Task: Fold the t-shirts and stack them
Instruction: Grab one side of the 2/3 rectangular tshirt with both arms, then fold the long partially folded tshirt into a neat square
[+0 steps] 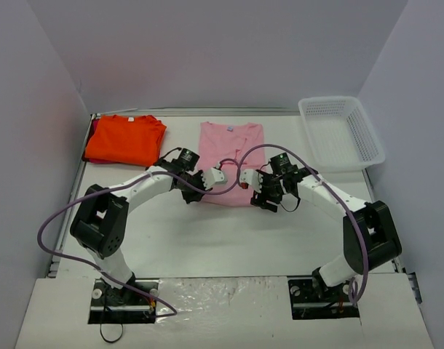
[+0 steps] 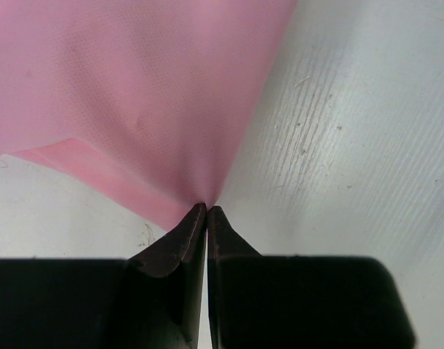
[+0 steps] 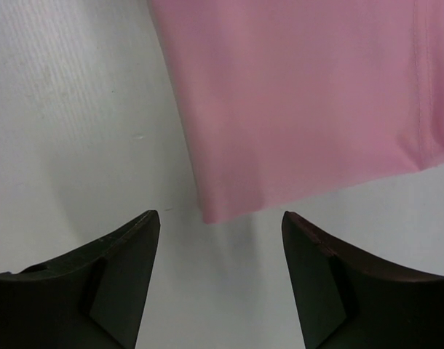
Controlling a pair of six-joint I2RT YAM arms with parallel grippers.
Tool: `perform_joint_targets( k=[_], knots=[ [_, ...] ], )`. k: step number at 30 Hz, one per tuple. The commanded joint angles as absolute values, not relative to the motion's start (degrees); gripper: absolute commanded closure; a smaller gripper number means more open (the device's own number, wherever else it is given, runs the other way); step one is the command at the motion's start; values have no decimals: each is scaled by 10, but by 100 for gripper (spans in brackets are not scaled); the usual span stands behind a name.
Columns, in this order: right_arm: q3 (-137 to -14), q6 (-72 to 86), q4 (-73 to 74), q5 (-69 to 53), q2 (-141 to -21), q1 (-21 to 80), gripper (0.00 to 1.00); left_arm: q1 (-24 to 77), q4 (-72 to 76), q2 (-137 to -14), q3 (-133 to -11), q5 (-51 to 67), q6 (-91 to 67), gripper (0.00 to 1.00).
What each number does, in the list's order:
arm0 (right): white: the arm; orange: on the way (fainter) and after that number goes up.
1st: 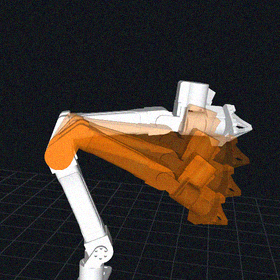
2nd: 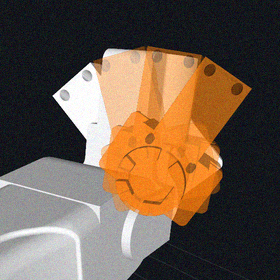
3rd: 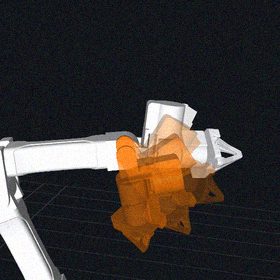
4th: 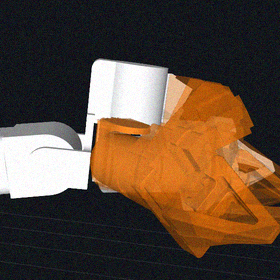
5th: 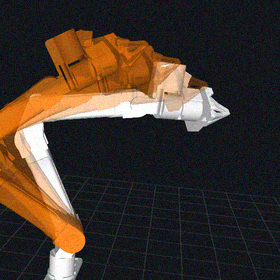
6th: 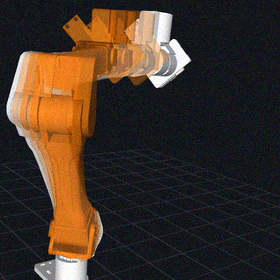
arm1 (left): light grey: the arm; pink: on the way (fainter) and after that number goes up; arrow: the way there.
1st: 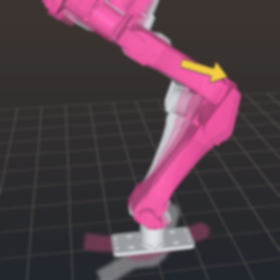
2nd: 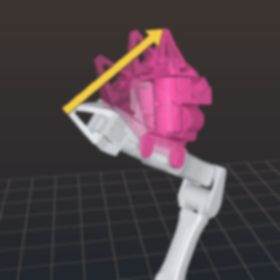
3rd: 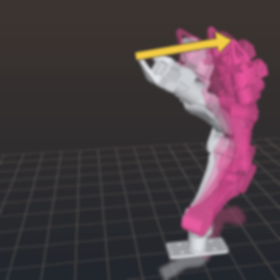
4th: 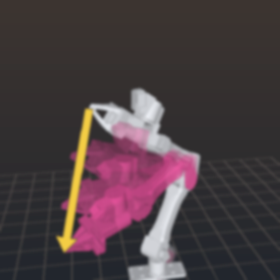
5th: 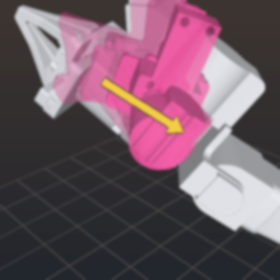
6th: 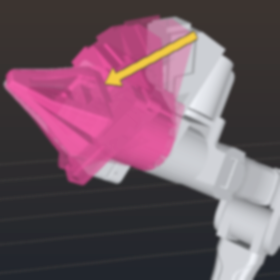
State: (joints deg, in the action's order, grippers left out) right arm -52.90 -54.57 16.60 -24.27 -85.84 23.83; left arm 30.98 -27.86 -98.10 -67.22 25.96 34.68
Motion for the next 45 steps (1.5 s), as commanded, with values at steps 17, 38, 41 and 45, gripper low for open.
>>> perform_joint_targets(
  k=[17,38,41,45],
  knots=[
    [-534,-553,125,-222,-975,245,62,291,-301,-986,-719,323,325,97],
    [-569,-506,361,-279,-789,279,100,288,-503,-911,-738,405,403,98],
    [-584,-508,406,-300,-758,276,100,291,-552,-884,-735,424,426,98],
    [-595,-516,439,-310,-738,265,100,302,-624,-840,-737,435,455,98]
  ],
)
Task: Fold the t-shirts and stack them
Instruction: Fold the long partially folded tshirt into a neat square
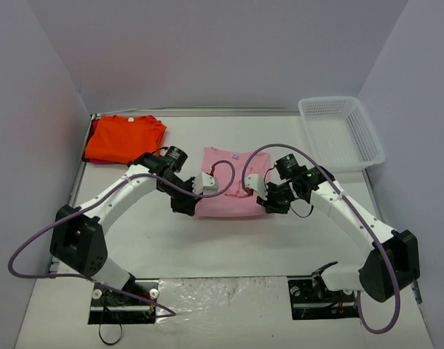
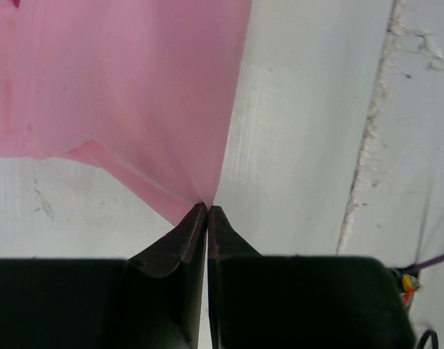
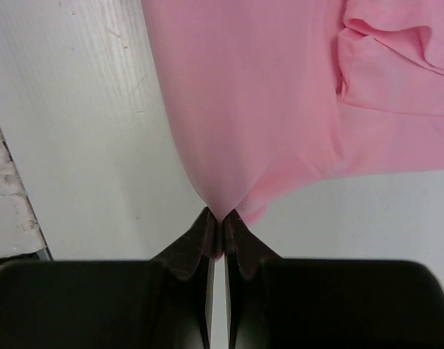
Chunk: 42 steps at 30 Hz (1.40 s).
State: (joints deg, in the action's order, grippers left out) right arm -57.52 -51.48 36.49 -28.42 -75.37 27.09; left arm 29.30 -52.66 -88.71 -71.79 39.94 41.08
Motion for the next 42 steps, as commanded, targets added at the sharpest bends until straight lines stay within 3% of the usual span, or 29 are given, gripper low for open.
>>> perform_joint_targets(
  k=[1,17,42],
  knots=[
    [-600,-521,452,-312,-737,264,100,303,-628,-833,-742,437,454,98],
    [-722,-554,466,-312,-801,235,100,302,-573,-853,-805,348,413,98],
    [-889,-564,396,-317,-997,183,100,254,-433,-944,-884,251,385,98]
  ],
)
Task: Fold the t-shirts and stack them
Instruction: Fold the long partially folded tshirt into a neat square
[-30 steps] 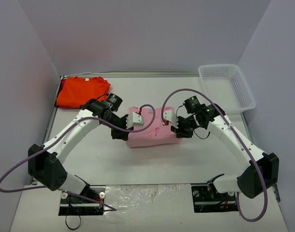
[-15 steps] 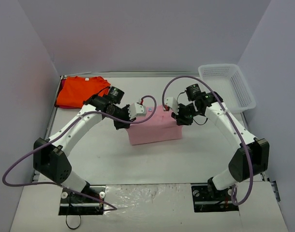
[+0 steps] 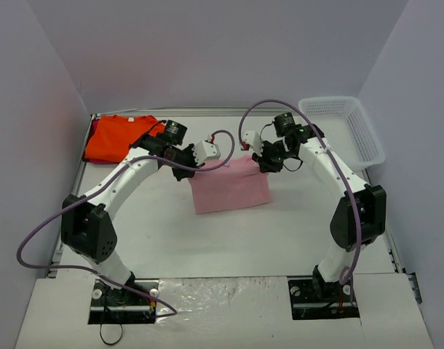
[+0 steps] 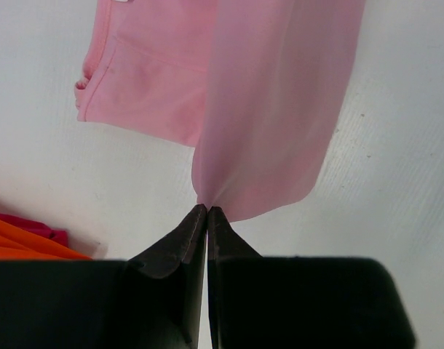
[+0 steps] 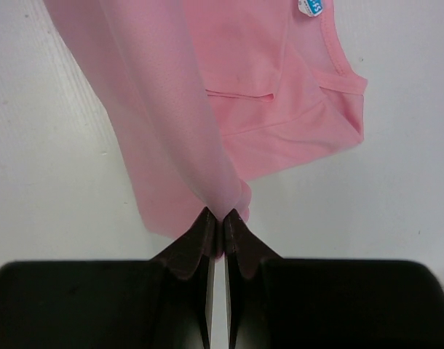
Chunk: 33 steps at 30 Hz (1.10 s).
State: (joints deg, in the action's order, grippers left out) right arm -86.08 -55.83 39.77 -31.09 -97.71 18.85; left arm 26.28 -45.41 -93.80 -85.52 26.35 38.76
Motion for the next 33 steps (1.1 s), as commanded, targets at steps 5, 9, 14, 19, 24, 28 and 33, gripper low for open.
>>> perform_joint_targets(
  k=[5,9,14,19,24,28,33],
  knots=[
    [-924,-566,387,-316,-1052,171,100,239,-409,-983,-904,250,385,98],
    [-967,-572,386,-314,-1093,161,100,229,-401,-1019,-938,244,387,97],
    [-1018,-577,386,-315,-1158,144,100,222,-408,-1088,-1003,243,395,98],
    [-1070,-577,388,-318,-1225,132,100,221,-416,-1156,-1046,238,399,97],
    [-1130,-575,384,-313,-1305,124,94,220,-394,-1215,-1083,201,395,88],
    [-1207,-547,381,-308,-1374,122,66,216,-366,-1291,-1133,147,386,67],
    [-1249,-504,357,-293,-1384,122,54,213,-343,-1302,-1169,116,371,61]
  ],
)
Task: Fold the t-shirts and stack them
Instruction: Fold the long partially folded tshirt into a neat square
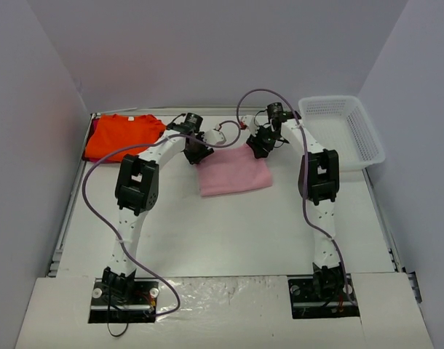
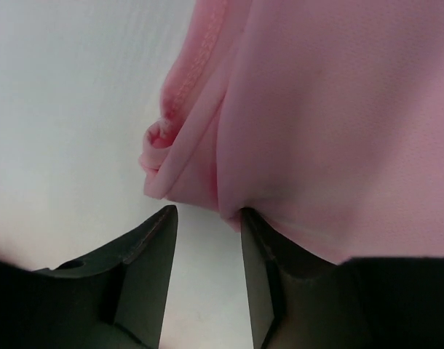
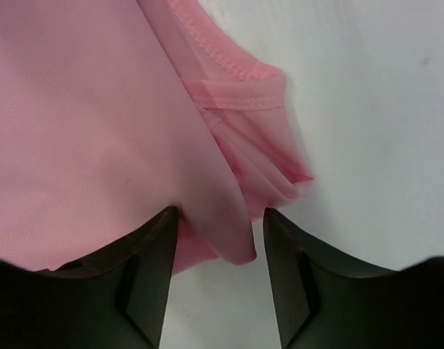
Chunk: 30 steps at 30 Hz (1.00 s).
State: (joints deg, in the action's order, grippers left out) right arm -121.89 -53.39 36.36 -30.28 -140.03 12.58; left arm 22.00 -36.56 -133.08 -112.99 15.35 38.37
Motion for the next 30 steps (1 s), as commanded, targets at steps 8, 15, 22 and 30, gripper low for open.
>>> perform_joint_targets(
  k=[8,15,22,30],
  knots=[
    [-1161,-454,318,-284,-1224,124,0,217,-292,-1123,-1067,69,319,30],
    [-1065,-389,305,-210,-1093,155,0,215,-268,-965,-908,33,231,16],
    [-902,-308,272,-27,-1009,306,0,187,-246,-832,-763,53,117,6],
    [-780,-332,220,26,-1009,414,0,128,-309,-821,-738,151,34,7]
  ],
)
